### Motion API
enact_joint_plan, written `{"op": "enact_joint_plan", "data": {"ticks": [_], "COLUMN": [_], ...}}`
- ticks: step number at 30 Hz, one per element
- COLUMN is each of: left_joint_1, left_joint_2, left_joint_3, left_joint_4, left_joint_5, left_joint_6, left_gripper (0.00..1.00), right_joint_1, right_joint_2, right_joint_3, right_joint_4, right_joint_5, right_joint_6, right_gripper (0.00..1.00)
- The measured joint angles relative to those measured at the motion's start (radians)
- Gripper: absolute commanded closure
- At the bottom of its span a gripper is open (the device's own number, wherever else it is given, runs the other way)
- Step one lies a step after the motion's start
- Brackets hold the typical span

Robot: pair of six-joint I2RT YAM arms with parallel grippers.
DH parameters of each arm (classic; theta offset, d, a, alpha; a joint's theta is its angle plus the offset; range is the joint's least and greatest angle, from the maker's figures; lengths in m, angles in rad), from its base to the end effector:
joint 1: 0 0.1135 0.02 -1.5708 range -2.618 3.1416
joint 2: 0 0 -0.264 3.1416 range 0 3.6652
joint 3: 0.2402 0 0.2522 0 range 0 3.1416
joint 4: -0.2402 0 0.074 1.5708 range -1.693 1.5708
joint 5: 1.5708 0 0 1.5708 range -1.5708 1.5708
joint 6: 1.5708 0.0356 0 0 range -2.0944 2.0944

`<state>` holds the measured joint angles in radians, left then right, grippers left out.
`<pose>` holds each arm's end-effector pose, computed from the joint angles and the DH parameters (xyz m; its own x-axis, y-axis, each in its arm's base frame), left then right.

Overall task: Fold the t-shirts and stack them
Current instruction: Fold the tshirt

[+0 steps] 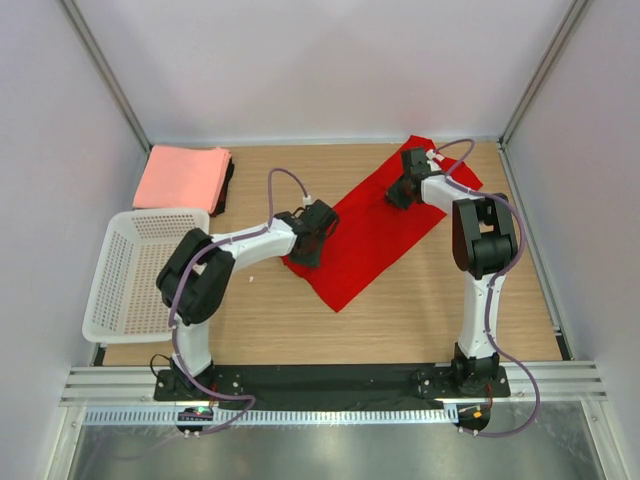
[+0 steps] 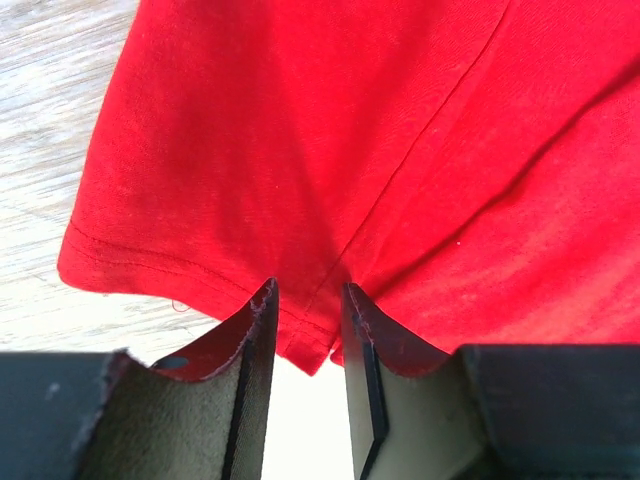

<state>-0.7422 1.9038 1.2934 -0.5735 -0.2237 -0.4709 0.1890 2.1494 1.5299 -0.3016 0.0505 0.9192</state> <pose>0.2872 -0.2527 0.1711 -0.8792 0.2061 -0.4295 0.2227 0.9748 0.0119 0.4570 0.0856 0.1539 -0.5996 0.6938 -0.3988 0.5263 0.7173 0.4566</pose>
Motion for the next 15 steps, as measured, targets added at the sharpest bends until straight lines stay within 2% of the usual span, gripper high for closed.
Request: {"op": "enact_joint_plan", "data": {"ticks": [7, 15], "left_joint_1": [0.004, 0.004], "left_joint_2": [0.001, 0.043], "left_joint_3": [0.013, 0.031], "left_joint_4": [0.016, 0.039], "left_joint_5": [0.042, 0.071], "left_joint_6": [0.01, 0.014], "left_gripper": [0.65, 0.67], "right_joint_1": [0.0, 0.0], "right_joint_2": [0.0, 0.0], "right_joint_3": [0.0, 0.0], "right_joint_4": [-0.001, -0.002], "right_joint_5": [0.0, 0.0], "right_joint_6": [0.0, 0.0], "right_gripper": [0.94, 0.97]}}
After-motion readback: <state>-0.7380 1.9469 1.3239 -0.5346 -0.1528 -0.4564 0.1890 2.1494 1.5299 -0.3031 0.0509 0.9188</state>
